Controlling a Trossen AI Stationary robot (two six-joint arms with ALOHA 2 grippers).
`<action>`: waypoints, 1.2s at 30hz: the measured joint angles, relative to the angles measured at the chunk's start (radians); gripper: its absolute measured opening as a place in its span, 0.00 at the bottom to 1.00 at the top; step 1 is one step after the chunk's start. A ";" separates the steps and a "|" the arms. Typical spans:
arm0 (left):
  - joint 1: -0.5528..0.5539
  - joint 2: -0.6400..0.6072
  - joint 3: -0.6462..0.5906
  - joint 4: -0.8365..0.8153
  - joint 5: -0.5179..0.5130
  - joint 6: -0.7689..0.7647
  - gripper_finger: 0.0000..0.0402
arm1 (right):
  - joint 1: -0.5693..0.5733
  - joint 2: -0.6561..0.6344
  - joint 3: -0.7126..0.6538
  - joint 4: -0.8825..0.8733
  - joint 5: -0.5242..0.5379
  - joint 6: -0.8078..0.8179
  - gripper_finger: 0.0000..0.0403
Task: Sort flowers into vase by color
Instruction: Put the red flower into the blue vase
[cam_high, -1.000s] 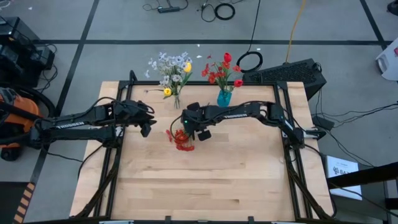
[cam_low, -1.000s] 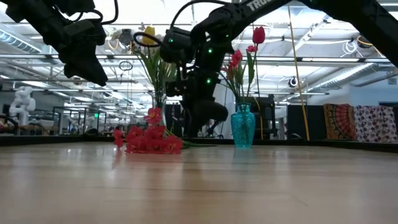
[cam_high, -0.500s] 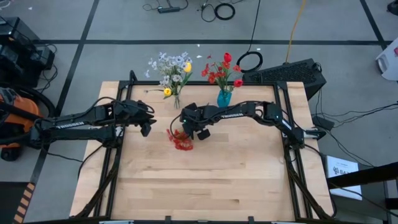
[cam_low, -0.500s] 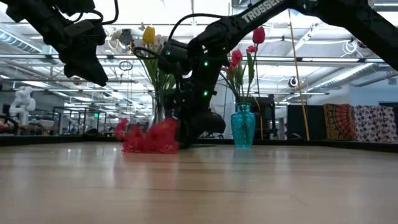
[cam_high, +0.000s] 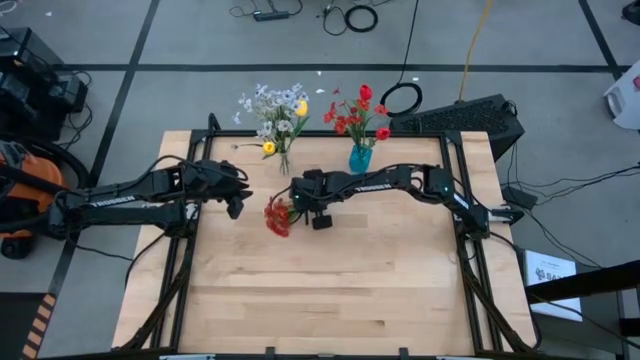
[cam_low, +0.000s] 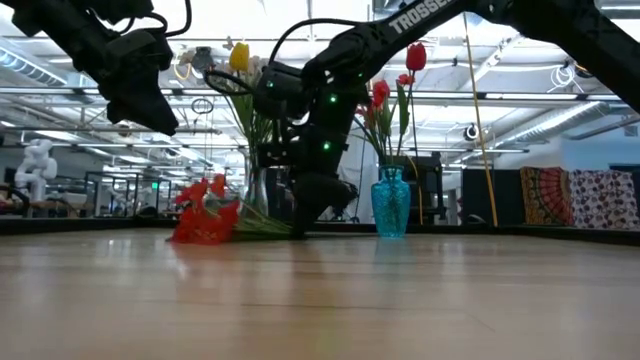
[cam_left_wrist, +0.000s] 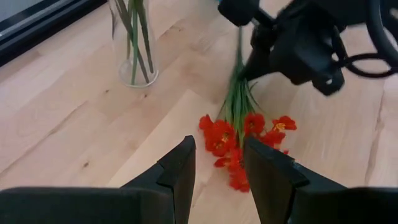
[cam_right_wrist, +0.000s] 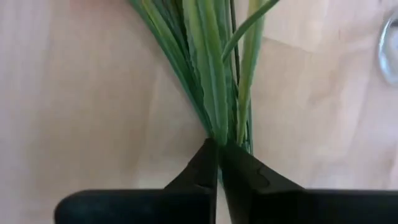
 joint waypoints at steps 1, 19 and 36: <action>0.000 0.000 0.000 0.004 0.000 0.000 0.34 | 0.006 -0.001 0.000 -0.008 -0.003 0.046 0.01; 0.000 0.002 0.000 0.004 0.000 0.002 0.34 | 0.144 -0.184 -0.009 -0.410 -0.021 0.533 0.00; 0.000 0.002 0.000 0.004 0.000 0.002 0.34 | 0.366 -0.890 -0.787 0.068 0.084 1.079 0.00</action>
